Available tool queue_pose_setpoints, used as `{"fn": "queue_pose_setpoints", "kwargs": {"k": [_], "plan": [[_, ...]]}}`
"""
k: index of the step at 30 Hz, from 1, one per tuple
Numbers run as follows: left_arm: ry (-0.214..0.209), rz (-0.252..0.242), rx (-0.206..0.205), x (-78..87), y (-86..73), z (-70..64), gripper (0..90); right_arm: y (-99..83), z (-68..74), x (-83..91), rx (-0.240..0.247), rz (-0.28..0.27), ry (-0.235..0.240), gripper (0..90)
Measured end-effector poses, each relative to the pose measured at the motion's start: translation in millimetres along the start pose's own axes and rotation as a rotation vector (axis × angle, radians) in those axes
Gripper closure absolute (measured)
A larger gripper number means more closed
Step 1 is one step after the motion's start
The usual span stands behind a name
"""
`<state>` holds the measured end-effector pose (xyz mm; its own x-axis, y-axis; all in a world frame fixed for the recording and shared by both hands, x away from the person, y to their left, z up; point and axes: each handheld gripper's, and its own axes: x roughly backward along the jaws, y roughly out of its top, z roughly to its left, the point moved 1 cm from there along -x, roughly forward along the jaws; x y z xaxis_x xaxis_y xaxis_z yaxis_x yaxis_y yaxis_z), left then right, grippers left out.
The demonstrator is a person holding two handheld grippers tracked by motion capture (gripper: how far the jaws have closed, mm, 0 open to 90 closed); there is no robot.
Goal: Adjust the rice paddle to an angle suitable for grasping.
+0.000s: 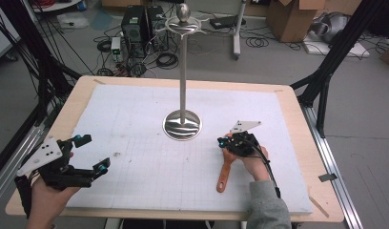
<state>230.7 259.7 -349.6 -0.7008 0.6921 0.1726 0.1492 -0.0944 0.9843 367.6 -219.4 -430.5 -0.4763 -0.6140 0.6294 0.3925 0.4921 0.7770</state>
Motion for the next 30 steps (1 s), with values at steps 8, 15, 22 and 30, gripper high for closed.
{"fn": "queue_pose_setpoints", "kwargs": {"k": [8,15,22,30], "plan": [[0.009,0.018,-0.001,1.6,-3.8,-1.0,1.7,2.4,-2.1,-8.9,0.004,0.039,-0.023,89.4],[0.021,0.020,0.005,6.9,-6.0,0.1,1.7,2.1,-4.6,-19.1,0.007,0.078,-0.040,89.4],[0.033,0.020,0.006,12.3,-7.1,0.7,1.7,-0.3,-7.9,-26.5,-0.003,0.096,-0.041,89.4],[0.036,0.026,0.008,13.2,-8.5,1.1,1.7,-0.7,-9.3,-26.9,0.013,0.099,-0.068,89.5]]}}
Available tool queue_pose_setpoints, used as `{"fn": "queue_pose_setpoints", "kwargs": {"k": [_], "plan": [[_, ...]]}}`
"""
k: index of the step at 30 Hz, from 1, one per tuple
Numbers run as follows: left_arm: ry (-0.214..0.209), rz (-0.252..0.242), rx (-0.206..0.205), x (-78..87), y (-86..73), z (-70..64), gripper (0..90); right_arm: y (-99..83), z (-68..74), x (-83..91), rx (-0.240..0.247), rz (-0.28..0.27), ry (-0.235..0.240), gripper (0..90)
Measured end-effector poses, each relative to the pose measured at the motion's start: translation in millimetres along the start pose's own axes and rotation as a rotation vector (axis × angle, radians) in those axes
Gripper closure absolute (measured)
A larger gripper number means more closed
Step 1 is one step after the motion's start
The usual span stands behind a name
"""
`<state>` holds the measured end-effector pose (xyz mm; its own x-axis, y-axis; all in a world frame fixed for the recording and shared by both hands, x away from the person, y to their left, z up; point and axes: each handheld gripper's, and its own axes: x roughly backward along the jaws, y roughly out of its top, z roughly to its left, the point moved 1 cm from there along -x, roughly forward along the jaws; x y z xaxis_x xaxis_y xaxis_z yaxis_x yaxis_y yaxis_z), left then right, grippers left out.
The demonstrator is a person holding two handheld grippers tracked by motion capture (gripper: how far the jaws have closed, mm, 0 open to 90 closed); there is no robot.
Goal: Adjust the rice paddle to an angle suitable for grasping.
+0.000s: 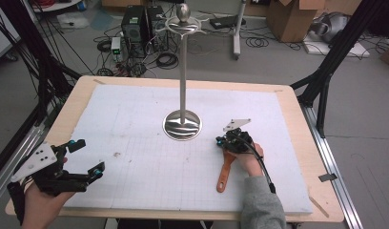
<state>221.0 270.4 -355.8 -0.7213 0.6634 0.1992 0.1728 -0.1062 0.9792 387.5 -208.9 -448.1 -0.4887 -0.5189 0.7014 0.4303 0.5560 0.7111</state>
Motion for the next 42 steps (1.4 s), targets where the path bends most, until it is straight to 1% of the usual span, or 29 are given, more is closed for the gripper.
{"fn": "queue_pose_setpoints", "kwargs": {"k": [5,6,11,13,16,18,21,22,25,29,32,36,39,40,42], "plan": [[-0.002,0.004,-0.004,-1.3,0.1,-0.3,1.7,-0.8,-0.4,1.4,-0.007,0.007,-0.013,89.5],[-0.003,0.002,-0.002,-1.5,0.3,-0.5,1.7,-1.2,-1.4,2.0,-0.002,0.009,-0.016,89.5],[-0.005,0.003,-0.003,-3.6,0.7,0.6,1.7,-5.8,-4.3,7.2,-0.032,0.015,-0.014,89.5],[-0.010,0.001,-0.001,-6.0,1.1,0.3,1.7,-8.9,-5.5,10.5,-0.048,0.015,-0.013,89.5],[-0.019,0.005,-0.005,-9.9,2.2,-0.5,1.7,-14.0,-7.5,15.4,-0.060,0.014,-0.014,89.5],[-0.027,0.003,-0.005,-13.5,3.1,-1.2,1.7,-17.5,-8.8,19.2,-0.073,0.019,-0.011,89.5],[-0.037,0.006,-0.010,-19.3,4.6,-1.9,1.7,-21.6,-9.0,25.8,-0.079,0.038,-0.027,89.5],[-0.042,0.006,-0.010,-21.3,5.1,-2.2,1.7,-23.5,-8.9,28.0,-0.086,0.039,-0.025,89.5],[-0.054,0.006,-0.013,-28.4,6.7,-3.2,1.7,-31.1,-11.1,34.0,-0.100,0.027,-0.026,89.5],[-0.075,0.008,-0.016,-38.9,8.5,-5.1,1.7,-39.4,-12.1,42.2,-0.117,0.027,-0.036,89.6],[-0.091,0.014,-0.020,-46.4,9.6,-6.8,1.7,-45.1,-12.4,47.7,-0.136,0.026,-0.034,89.6],[-0.108,0.018,-0.023,-55.5,10.9,-9.5,1.7,-52.3,-13.4,55.2,-0.148,0.028,-0.043,89.6],[-0.123,0.021,-0.026,-60.9,11.8,-10.9,1.7,-58.4,-13.8,60.7,-0.170,0.026,-0.046,89.6],[-0.126,0.021,-0.026,-62.9,12.1,-11.4,1.7,-60.1,-13.7,62.0,-0.173,0.021,-0.048,89.6],[-0.130,0.020,-0.026,-65.3,12.6,-11.9,1.8,-60.6,-12.2,64.5,-0.158,0.023,-0.061,89.5]]}}
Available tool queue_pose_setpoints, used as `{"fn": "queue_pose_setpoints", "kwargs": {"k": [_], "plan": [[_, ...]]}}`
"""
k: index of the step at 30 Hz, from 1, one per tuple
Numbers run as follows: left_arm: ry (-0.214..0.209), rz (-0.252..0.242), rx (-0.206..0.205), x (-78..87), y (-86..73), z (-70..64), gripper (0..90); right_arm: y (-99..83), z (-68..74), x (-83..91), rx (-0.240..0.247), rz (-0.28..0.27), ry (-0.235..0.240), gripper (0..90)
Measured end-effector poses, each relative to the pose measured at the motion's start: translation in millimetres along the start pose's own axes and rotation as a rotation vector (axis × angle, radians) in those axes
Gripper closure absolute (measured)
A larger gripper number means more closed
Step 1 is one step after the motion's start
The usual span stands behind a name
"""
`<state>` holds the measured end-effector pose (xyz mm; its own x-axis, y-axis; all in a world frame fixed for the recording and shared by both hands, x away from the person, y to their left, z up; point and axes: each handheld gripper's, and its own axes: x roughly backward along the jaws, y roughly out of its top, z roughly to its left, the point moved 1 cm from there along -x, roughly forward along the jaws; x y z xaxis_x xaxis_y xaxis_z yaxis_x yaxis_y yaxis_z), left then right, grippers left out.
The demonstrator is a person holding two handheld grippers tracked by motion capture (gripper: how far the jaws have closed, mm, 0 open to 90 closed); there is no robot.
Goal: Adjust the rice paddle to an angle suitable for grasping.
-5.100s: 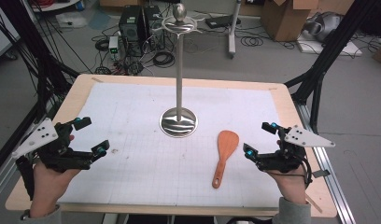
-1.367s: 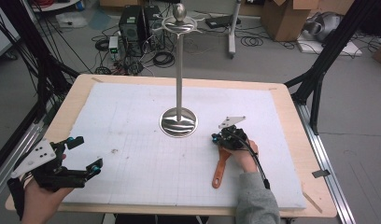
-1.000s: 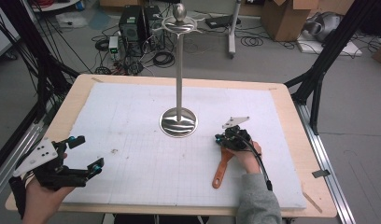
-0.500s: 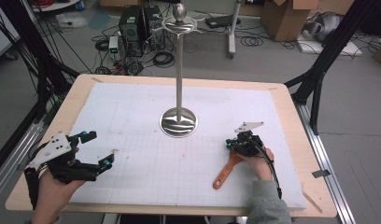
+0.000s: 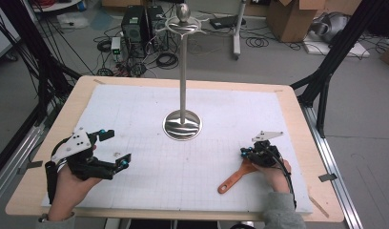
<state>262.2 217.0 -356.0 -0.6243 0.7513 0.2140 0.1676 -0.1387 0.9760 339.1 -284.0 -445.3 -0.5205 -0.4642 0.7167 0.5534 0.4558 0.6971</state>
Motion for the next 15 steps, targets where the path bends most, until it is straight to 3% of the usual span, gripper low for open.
{"fn": "queue_pose_setpoints", "kwargs": {"k": [5,11,15], "plan": [[-0.010,-0.001,0.002,-5.2,0.7,0.5,1.7,3.7,5.6,18.2,-0.007,-0.120,0.010,89.6],[-0.014,-0.004,0.002,-8.9,2.6,2.4,1.7,-2.8,22.4,34.2,0.028,-0.137,0.041,89.6],[-0.021,-0.007,-0.002,-10.7,4.3,0.7,1.8,-9.1,27.8,40.0,0.027,-0.154,0.067,89.6]]}}
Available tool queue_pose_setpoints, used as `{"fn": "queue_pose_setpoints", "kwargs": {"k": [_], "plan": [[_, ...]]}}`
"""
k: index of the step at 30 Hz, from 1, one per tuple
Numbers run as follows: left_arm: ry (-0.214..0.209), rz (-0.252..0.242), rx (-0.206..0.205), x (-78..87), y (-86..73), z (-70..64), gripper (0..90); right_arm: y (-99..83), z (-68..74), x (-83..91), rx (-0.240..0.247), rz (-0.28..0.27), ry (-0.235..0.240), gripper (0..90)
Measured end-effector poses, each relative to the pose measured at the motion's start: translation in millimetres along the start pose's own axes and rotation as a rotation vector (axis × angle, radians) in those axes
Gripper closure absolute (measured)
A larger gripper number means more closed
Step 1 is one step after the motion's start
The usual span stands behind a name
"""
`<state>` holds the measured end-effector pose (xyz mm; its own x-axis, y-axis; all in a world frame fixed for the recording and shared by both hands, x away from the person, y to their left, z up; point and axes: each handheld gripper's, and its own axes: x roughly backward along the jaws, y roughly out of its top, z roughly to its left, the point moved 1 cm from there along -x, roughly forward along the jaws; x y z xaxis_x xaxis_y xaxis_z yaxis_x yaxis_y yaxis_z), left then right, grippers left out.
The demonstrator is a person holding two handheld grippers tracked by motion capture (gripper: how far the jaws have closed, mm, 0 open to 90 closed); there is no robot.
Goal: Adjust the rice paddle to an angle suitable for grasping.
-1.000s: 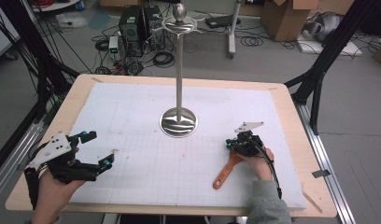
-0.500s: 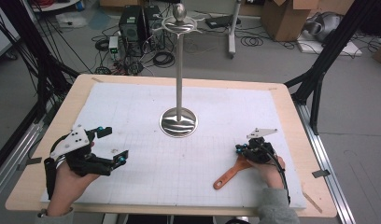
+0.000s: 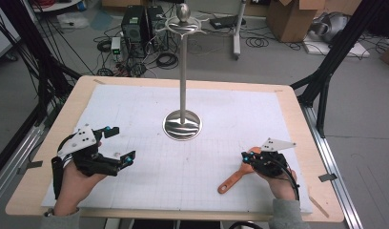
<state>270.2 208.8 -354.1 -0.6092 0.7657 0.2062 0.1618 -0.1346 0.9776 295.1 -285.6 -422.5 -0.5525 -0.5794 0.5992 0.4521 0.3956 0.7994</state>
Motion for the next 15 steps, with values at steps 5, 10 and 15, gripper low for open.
{"fn": "queue_pose_setpoints", "kwargs": {"k": [5,10,15], "plan": [[-0.002,-0.002,0.002,-1.7,0.3,1.7,1.8,-9.5,8.6,4.2,0.022,0.016,0.030,89.6],[-0.003,-0.005,0.006,-2.8,0.4,2.9,1.7,-19.4,12.7,8.8,0.032,0.044,0.051,89.6],[-0.001,-0.003,0.007,-3.1,1.1,2.9,1.7,-29.2,11.4,12.7,0.013,0.056,0.093,89.6]]}}
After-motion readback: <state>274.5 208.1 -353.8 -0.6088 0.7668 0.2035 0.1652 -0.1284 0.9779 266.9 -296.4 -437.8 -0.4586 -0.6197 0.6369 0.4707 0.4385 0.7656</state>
